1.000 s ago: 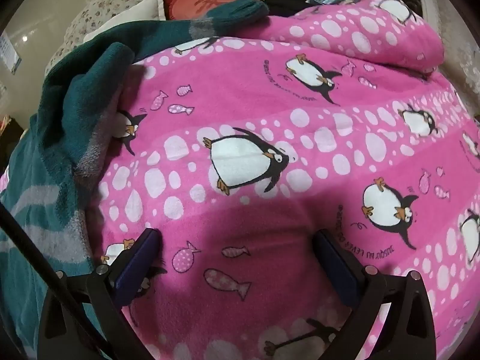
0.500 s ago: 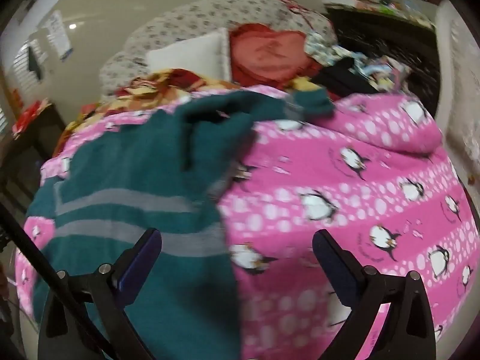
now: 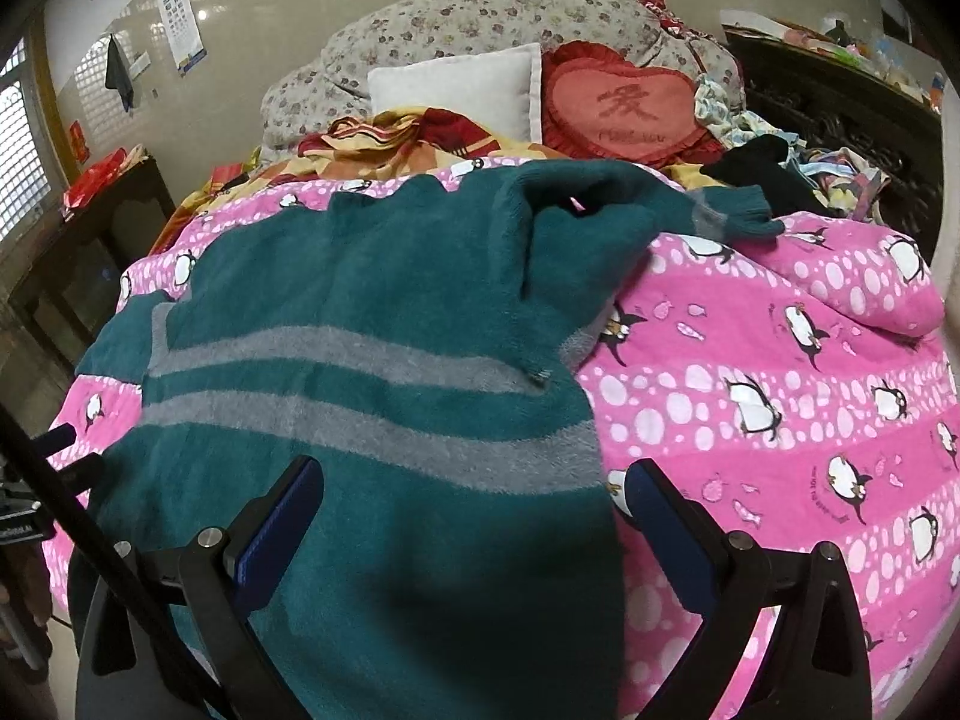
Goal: Fold small clothes
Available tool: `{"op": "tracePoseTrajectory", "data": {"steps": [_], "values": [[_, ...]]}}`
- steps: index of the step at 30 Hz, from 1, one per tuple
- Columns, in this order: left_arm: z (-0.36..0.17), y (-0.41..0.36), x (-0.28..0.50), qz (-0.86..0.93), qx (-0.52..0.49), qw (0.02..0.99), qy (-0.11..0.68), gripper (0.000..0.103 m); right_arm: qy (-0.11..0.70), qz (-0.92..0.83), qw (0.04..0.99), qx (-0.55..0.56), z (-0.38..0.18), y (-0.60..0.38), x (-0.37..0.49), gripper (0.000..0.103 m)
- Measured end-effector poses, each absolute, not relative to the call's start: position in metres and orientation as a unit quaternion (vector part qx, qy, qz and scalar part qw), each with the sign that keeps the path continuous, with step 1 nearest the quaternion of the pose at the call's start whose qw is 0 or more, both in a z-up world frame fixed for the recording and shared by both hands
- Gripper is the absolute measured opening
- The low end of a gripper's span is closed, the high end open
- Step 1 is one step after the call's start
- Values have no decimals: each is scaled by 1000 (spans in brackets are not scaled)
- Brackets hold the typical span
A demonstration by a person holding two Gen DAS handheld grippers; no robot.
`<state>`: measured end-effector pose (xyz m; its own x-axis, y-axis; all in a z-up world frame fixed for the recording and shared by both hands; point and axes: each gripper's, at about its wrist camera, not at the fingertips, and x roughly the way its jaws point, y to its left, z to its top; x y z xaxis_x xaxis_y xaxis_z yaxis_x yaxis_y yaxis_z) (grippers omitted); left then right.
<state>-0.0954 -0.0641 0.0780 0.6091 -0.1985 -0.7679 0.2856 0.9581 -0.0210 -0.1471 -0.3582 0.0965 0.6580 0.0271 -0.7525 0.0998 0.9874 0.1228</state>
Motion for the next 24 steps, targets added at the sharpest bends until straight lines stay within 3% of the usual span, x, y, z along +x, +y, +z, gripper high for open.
{"op": "tracePoseTrajectory", "data": {"steps": [24], "values": [[79,-59,-88,-102,45,906,409,103,412,-11,909,57,95,-308,-126,103]]}}
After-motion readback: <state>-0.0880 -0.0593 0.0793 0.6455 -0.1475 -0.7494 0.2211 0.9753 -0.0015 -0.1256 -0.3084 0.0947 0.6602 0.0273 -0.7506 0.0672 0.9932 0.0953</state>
